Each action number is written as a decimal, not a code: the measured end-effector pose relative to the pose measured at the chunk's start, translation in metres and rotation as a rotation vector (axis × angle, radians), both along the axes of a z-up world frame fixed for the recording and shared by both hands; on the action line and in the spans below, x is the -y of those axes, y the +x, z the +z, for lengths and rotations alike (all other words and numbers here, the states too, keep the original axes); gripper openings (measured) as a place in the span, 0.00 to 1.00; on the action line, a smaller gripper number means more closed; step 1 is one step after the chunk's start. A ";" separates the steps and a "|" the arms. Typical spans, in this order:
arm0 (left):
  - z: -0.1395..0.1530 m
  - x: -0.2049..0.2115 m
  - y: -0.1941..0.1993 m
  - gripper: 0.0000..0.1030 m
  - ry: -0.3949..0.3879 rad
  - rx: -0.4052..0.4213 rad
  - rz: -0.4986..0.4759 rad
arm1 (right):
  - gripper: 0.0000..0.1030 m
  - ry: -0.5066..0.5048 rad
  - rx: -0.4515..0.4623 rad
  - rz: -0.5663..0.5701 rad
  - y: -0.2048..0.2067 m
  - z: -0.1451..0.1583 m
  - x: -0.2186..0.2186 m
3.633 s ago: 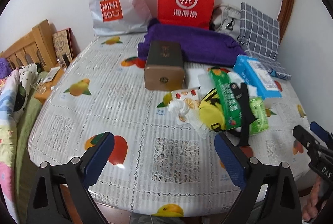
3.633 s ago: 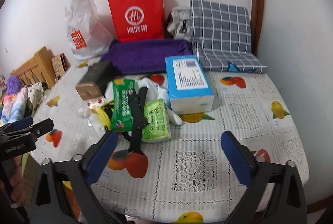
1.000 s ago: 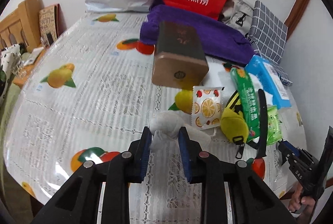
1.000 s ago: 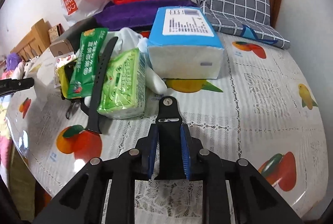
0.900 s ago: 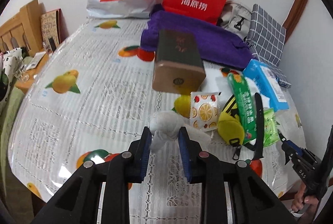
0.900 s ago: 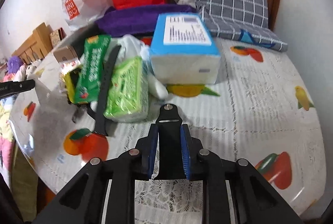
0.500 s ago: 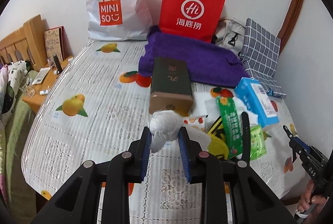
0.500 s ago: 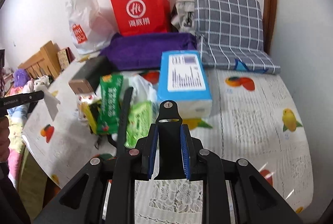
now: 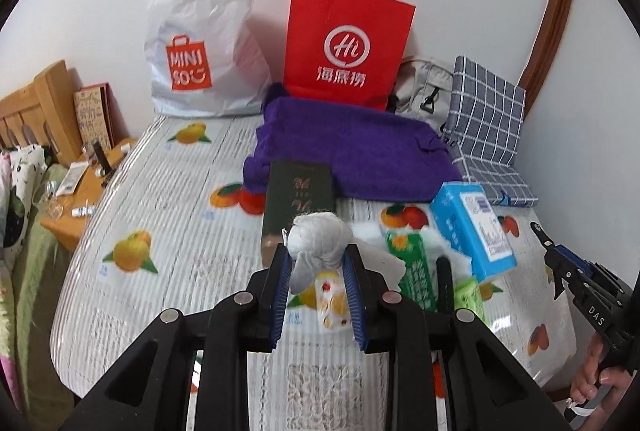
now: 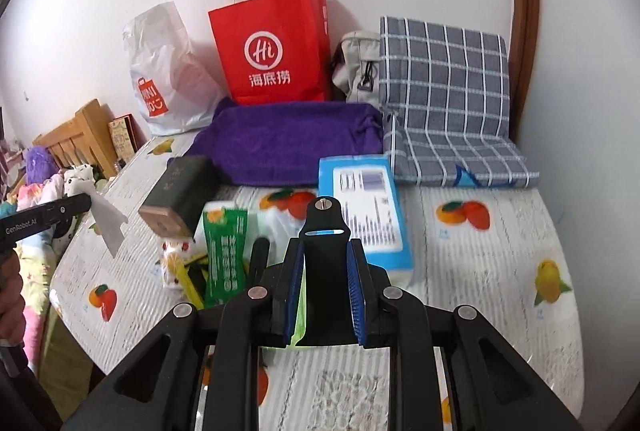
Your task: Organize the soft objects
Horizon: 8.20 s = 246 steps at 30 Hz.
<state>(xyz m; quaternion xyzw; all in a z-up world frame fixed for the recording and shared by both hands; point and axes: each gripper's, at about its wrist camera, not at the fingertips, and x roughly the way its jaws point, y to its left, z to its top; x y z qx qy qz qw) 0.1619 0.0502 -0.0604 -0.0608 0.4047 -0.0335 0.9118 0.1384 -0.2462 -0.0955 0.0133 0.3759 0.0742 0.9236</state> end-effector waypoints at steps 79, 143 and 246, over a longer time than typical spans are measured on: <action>-0.107 0.020 0.333 0.27 -0.022 -0.237 -0.016 | 0.22 0.065 -0.283 0.027 0.346 -0.109 -0.003; -0.054 -0.018 0.022 0.63 -0.028 -0.117 0.012 | 0.39 -0.093 -0.186 0.123 0.015 -0.078 -0.075; -0.081 -0.004 -0.011 0.05 -0.089 -0.110 -0.022 | 0.20 0.017 -0.082 -0.100 -0.036 -0.077 0.027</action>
